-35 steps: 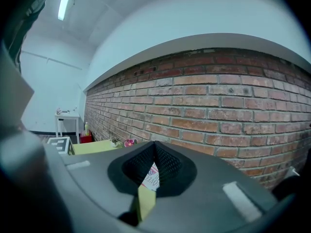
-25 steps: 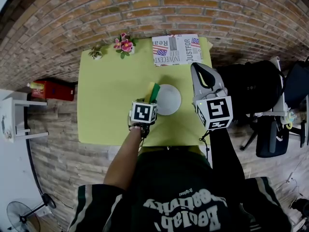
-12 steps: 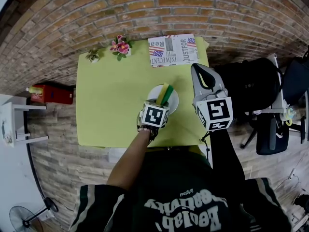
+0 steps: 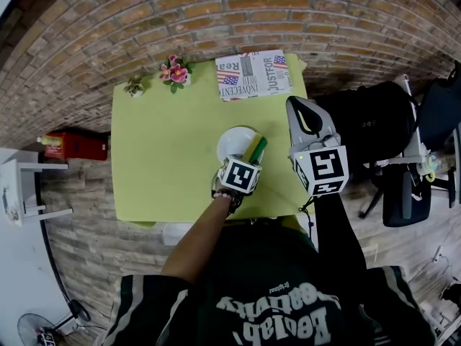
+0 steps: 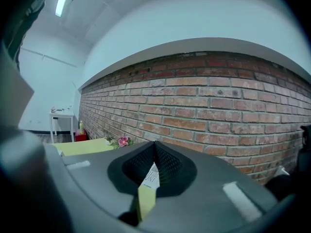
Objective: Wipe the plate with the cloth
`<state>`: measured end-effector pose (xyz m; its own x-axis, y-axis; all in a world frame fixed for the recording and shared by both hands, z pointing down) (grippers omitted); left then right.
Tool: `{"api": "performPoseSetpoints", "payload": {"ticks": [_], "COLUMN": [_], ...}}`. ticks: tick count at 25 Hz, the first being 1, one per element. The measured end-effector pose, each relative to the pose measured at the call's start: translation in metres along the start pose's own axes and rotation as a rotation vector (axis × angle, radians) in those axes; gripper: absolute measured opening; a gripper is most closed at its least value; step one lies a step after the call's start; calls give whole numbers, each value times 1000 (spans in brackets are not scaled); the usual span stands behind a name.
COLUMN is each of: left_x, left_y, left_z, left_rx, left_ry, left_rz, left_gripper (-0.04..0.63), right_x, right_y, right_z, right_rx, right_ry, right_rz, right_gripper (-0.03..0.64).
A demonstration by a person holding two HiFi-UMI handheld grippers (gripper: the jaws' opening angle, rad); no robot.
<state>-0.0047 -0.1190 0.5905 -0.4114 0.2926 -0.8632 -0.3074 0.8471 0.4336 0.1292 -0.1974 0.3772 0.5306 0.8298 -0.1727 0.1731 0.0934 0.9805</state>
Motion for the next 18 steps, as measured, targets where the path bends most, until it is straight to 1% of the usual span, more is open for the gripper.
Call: {"api": "performPoseSetpoints", "payload": {"ticks": [2,8,10,12,15,18], "left_x": [2,4,4,5,15,18], "left_y": [0,1,0,-2,8,12], "left_z": [0,1,-2,-8,-20,-28], "left_rx": [-1,19,17,10,41,75], "left_ry": [-6,16,14,-4,-56,-50], "left_rz": [-7,5,20,41,-12,-3], "left_gripper": [138,138,138,138,138,138], "right_x": [0,-2,-3,-5,-8,-12], "right_y": [-1,0,-1,-2,-4,-6], "right_z": [0,-5,-8,-10,-15,-19], "right_rx": [2,21,25,28,31,30], "right_ry": [2,-9,-17,-25,-39,-54], "right_rz": [0,-4,-4,-2,1,4], "right_gripper": [14,14,14,14,14,14]}}
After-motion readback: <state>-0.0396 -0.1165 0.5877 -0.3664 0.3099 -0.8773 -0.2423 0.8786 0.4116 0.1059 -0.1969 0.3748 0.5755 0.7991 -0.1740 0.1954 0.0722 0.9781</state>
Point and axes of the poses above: the fingertips, and each gripper's own axes: x backward along the fingers, z to its right, y out of its underside, the point moved 7 cm from there along x, backward along the fingers, and after that the axes turned 2 degrees about y, right-handed, at the moved point
